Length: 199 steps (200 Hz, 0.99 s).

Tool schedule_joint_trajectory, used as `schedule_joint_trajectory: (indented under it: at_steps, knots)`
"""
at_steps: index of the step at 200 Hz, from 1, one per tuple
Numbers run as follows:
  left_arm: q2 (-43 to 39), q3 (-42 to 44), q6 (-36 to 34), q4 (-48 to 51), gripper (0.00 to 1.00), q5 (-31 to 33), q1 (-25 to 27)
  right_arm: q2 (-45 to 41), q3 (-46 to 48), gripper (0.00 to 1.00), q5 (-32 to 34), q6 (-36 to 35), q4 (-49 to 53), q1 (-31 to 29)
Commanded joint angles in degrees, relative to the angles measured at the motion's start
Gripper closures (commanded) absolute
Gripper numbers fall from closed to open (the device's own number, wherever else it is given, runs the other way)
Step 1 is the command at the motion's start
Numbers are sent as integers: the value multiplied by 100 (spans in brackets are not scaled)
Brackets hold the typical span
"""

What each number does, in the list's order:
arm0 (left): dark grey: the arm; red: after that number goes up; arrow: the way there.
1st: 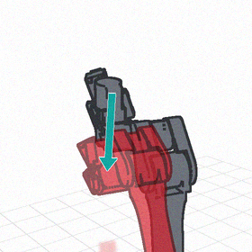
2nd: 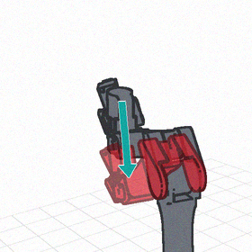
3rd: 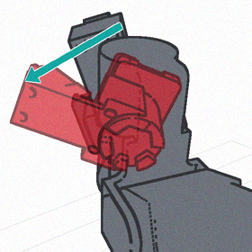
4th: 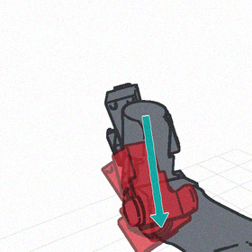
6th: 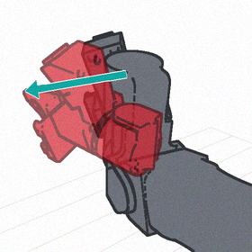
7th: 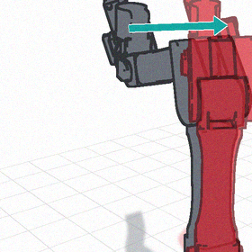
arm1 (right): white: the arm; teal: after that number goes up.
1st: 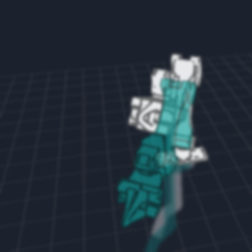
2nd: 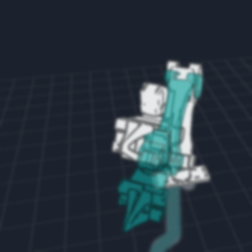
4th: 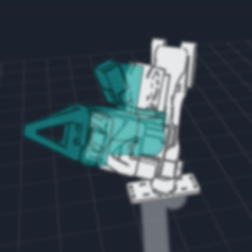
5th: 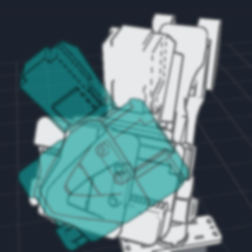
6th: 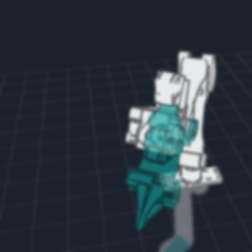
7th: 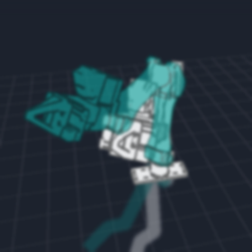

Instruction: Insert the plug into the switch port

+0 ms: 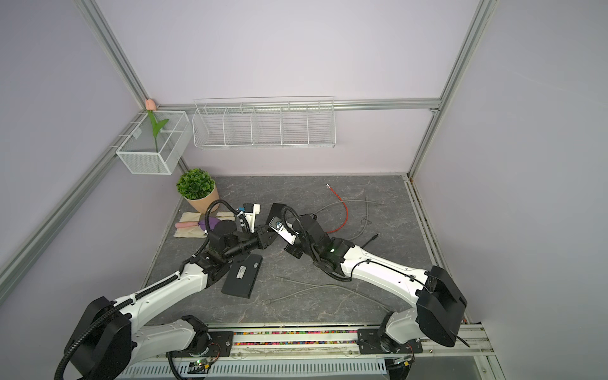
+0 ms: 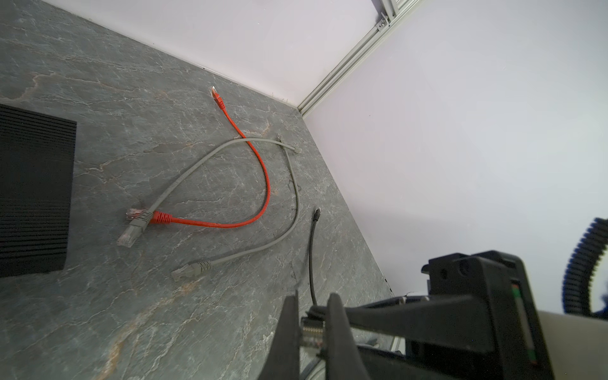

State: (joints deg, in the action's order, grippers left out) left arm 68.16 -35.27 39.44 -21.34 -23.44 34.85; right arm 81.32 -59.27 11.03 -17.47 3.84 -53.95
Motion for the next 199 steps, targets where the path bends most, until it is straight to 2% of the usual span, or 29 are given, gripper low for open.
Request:
schedule_joint_trajectory:
  at_steps: [1,15,35,50,65,78,114,144,182,199]
  knots:
    - [-146,-233,-308,-18,100,-239,42,-307,-44,63,-190,15,307,55]
    - [-303,-252,-523,26,100,-258,31,-572,-128,51,-382,134,717,130]
    - [-467,-329,-888,35,100,-401,25,-1145,3,47,-626,374,1001,456]
    - [-497,-405,-1206,2,100,-644,28,-1582,110,45,-1256,575,1126,935]
    - [-497,-491,-1479,-51,100,-906,26,-1954,56,42,-2451,624,1435,1556]
    - [-467,-556,-1581,-165,100,-1012,18,-2049,-128,41,-3236,544,1725,1948]
    - [-260,-679,-1807,-683,100,-1452,13,-1702,-869,43,-4621,-139,2700,2334]
    - [49,-825,-1817,-941,100,-1852,13,-1041,-1475,44,-5945,-780,3476,2553]
    - [104,-875,-1904,-1204,100,-2146,12,-491,-2002,42,-6576,-1537,4375,2584]
    - [149,-963,-1896,-1231,100,-2315,-12,-386,-2071,41,-6507,-1531,4437,2583]
